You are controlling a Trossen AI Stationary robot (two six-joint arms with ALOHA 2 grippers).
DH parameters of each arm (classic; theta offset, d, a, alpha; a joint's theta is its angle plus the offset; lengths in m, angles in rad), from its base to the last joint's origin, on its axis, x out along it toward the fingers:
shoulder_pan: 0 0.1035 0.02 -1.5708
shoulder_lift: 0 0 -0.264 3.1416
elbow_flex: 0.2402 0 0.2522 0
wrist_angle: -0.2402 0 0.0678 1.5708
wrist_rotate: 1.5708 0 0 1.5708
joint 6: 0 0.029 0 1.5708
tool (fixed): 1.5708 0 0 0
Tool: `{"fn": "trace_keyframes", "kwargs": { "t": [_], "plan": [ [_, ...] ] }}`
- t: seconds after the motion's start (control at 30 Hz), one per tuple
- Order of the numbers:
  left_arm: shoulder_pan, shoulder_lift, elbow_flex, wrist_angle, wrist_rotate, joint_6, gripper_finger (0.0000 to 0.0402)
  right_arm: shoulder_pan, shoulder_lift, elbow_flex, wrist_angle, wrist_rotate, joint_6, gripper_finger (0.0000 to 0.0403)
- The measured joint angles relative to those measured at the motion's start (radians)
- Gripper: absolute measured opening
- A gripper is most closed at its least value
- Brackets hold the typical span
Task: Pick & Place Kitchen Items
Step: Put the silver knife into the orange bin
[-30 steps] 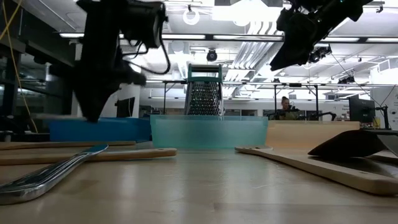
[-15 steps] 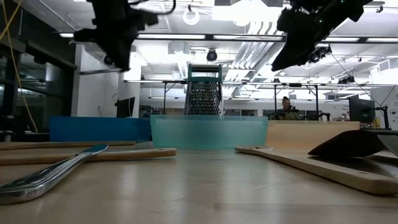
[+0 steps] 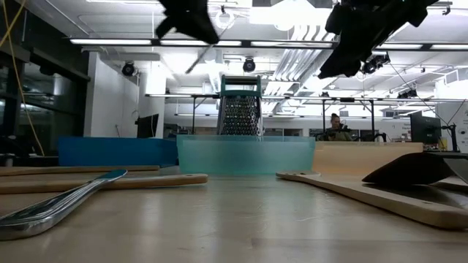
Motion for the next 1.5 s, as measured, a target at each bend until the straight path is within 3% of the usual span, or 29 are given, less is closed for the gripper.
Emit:
{"fn": "trace_keyframes", "kwargs": {
  "t": [0.23, 0.5, 0.6, 0.83, 0.97, 1.23, 1.5],
  "plan": [
    [0.077, 0.062, 0.001, 0.311, 0.135, 0.262, 0.0025, 0.0, -0.002, 0.0, 0.02, -0.039, -0.049, 0.0146],
    [0.131, 0.143, 0.001, 0.523, 0.285, 0.365, 0.0025, 0.001, 0.001, 0.0, 0.244, -0.165, -0.126, 0.0151],
    [0.133, 0.159, 0.001, 0.575, 0.314, 0.397, 0.0025, 0.0, 0.017, 0.001, 0.341, -0.162, -0.124, 0.0173],
    [0.133, 0.173, 0.001, 0.645, 0.347, 0.42, 0.0025, 0.02, 0.081, 0.001, 0.478, -0.165, -0.07, 0.0268],
    [0.133, 0.173, 0.001, 0.68, 0.381, 0.428, 0.0025, 0.041, 0.13, 0.001, 0.586, -0.163, -0.06, 0.0294],
    [0.134, 0.172, 0.001, 0.739, 0.481, 0.451, 0.0025, 0.059, 0.231, 0.001, 0.792, -0.165, 0.04, 0.0281],
    [0.134, 0.172, 0.001, 0.733, 0.54, 0.451, 0.0025, 0.066, 0.243, 0.001, 0.865, -0.209, 0.061, 0.0226]
  ]
}}
